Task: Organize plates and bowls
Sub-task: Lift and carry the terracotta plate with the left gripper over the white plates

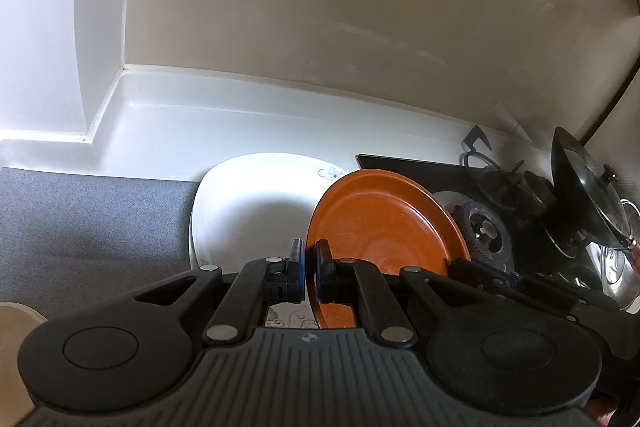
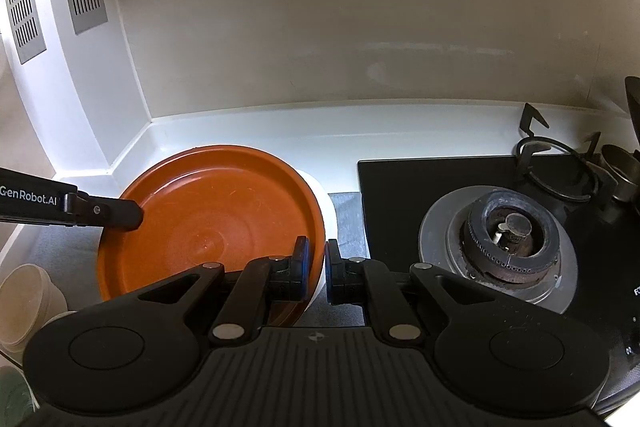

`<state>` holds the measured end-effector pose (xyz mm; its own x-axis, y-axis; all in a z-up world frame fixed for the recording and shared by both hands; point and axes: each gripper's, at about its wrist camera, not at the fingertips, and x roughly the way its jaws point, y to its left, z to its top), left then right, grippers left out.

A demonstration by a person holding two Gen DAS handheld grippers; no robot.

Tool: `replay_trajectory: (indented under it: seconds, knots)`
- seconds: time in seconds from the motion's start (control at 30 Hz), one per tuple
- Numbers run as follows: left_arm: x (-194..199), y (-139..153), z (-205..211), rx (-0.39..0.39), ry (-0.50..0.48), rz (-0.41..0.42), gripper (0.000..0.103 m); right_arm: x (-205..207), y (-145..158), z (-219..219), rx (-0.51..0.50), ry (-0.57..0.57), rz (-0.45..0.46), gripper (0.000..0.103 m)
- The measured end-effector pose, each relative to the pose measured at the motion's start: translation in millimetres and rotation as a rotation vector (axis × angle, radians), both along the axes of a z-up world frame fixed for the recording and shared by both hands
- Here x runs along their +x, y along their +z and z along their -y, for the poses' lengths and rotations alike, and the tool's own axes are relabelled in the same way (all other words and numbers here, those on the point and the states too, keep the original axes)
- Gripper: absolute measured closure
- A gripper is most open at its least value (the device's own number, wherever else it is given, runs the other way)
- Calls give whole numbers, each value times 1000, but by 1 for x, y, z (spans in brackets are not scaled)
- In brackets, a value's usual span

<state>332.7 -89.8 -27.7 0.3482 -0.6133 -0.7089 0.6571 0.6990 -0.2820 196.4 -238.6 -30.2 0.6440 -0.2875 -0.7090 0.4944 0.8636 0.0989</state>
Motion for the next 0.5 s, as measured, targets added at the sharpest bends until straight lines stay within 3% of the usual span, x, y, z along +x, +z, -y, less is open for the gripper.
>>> replay_trajectory:
  seconds: [0.3, 0.5]
  knots:
    - [14, -17, 16, 55, 6, -24, 98, 11, -16, 12, 29, 9, -12, 95]
    - [35, -32, 24, 99, 42, -39, 98, 39, -33, 26, 52, 27, -27, 95]
